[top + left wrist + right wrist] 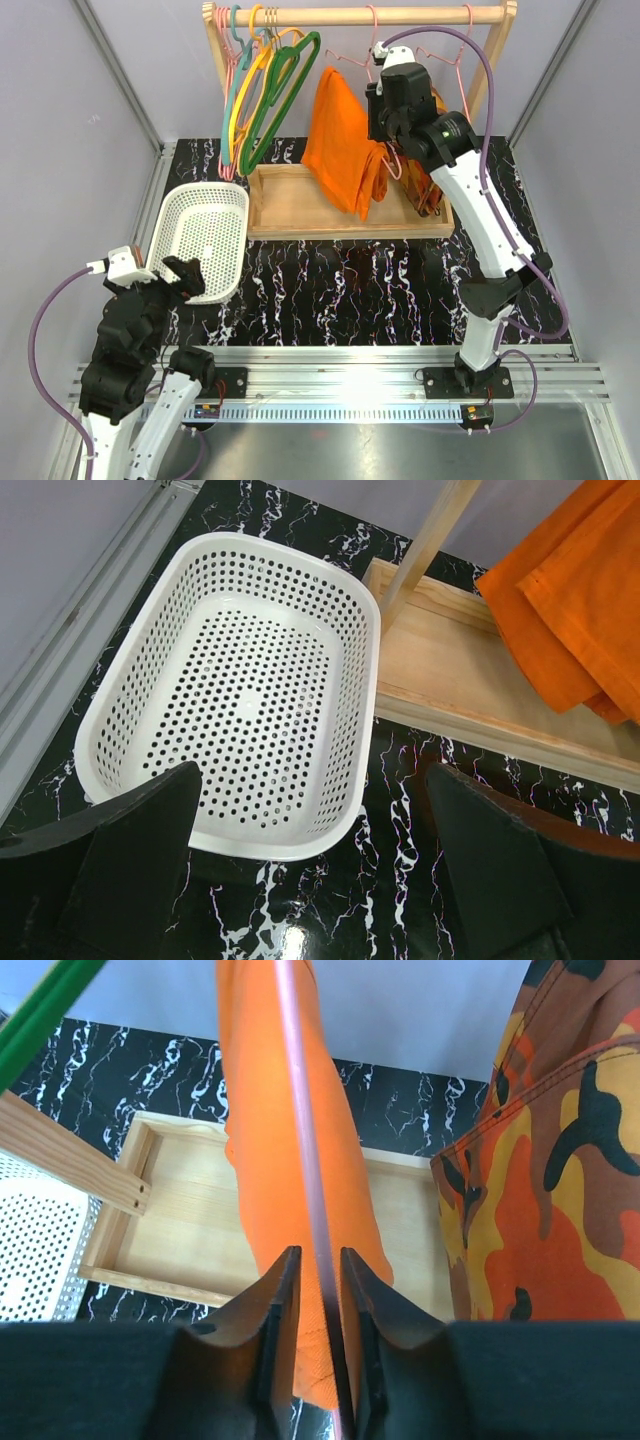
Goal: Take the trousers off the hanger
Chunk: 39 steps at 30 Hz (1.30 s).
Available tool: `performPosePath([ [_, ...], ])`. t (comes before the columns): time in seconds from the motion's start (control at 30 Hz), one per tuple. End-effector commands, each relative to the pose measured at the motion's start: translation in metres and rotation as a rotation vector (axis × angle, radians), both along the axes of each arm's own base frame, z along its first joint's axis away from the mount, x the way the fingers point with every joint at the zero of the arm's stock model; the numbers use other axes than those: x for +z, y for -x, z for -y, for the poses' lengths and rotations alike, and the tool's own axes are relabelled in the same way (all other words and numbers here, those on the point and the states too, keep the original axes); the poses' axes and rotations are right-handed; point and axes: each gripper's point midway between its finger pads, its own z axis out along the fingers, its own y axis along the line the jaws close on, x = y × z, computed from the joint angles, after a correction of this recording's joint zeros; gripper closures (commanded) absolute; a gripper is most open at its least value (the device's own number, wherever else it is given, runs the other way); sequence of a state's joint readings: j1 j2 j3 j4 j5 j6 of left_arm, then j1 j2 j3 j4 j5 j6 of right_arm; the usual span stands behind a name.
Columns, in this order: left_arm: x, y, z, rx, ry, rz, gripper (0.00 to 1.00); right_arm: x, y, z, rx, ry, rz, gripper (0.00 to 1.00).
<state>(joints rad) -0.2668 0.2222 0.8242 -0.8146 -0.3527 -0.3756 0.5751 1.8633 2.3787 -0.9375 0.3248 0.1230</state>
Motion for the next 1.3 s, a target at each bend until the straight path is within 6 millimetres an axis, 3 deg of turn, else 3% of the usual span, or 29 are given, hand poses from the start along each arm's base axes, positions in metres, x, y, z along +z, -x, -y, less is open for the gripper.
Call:
performPosePath([
  [0.0,0.011,-0.002,-0.001,0.011,0.024,0.050,0.01,0.001,0.001,0.005,0.021,0.005,-0.003,0.72],
  [0.13,0.011,-0.002,0.000,0.009,0.025,0.051,0.01,0.010,0.004,0.007,0.060,-0.039,0.020,0.86],
  [0.17,0.011,-0.002,0.000,0.006,0.025,0.051,0.01,0.009,0.004,0.007,0.063,-0.041,0.019,1.00],
  [0.37,0.010,-0.002,0.001,0.004,0.025,0.047,0.01,0.036,0.012,0.010,0.095,-0.068,0.110,1.00],
  [0.77,0.009,-0.003,0.002,0.000,0.024,0.036,0.01,0.124,0.031,0.039,0.031,-0.120,0.384,1.00],
  [1.03,0.008,-0.007,0.004,-0.005,0.022,0.015,0.01,0.149,0.025,0.034,0.033,-0.177,0.468,1.00],
  [1.27,0.024,-0.004,0.026,-0.165,-0.021,0.054,0.01,0.178,0.052,0.034,0.088,-0.271,0.504,1.00],
])
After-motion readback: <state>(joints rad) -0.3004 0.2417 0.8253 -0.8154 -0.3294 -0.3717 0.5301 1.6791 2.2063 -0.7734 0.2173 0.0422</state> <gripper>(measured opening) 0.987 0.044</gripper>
